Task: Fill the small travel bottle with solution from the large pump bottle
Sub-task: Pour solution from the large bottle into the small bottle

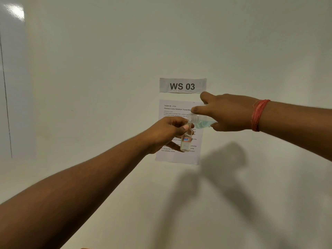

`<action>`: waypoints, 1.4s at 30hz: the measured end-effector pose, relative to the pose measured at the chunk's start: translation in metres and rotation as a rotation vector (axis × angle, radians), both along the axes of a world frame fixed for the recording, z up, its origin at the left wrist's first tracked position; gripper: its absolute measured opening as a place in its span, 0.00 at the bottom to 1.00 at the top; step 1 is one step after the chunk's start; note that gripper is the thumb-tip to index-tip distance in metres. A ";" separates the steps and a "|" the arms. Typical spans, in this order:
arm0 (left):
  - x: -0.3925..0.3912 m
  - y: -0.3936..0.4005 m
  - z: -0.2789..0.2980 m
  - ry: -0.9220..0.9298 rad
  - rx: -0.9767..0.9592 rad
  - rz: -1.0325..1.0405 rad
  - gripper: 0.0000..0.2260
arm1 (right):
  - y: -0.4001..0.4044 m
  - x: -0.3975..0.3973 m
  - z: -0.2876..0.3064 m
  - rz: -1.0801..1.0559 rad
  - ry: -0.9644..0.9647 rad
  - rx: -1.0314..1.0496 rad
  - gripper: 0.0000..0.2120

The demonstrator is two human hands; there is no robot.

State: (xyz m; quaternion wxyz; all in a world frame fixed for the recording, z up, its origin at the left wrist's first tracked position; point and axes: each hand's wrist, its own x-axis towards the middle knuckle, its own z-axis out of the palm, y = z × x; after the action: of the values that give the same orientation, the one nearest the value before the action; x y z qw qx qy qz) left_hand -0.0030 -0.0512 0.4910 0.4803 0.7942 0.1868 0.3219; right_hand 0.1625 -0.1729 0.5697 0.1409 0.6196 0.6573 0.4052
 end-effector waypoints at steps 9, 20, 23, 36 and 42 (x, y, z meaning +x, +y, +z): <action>0.001 0.000 0.000 -0.001 -0.004 -0.004 0.09 | 0.001 0.001 -0.001 0.007 0.000 0.003 0.34; 0.002 0.000 -0.001 0.000 -0.002 -0.002 0.11 | 0.000 0.002 -0.001 -0.002 -0.009 0.004 0.34; 0.002 0.001 -0.002 -0.006 -0.008 -0.001 0.11 | 0.000 0.002 -0.001 -0.002 -0.008 0.004 0.34; 0.003 -0.001 -0.003 0.001 -0.002 -0.004 0.11 | 0.000 0.003 -0.004 -0.002 0.002 0.001 0.34; 0.004 -0.001 -0.003 0.004 0.012 0.004 0.10 | 0.000 0.003 -0.004 -0.004 0.001 -0.001 0.34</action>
State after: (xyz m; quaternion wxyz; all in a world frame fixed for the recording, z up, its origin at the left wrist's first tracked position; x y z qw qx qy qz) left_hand 0.0009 -0.0522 0.4881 0.4744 0.7973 0.1875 0.3225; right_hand 0.1652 -0.1733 0.5658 0.1416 0.6212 0.6562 0.4042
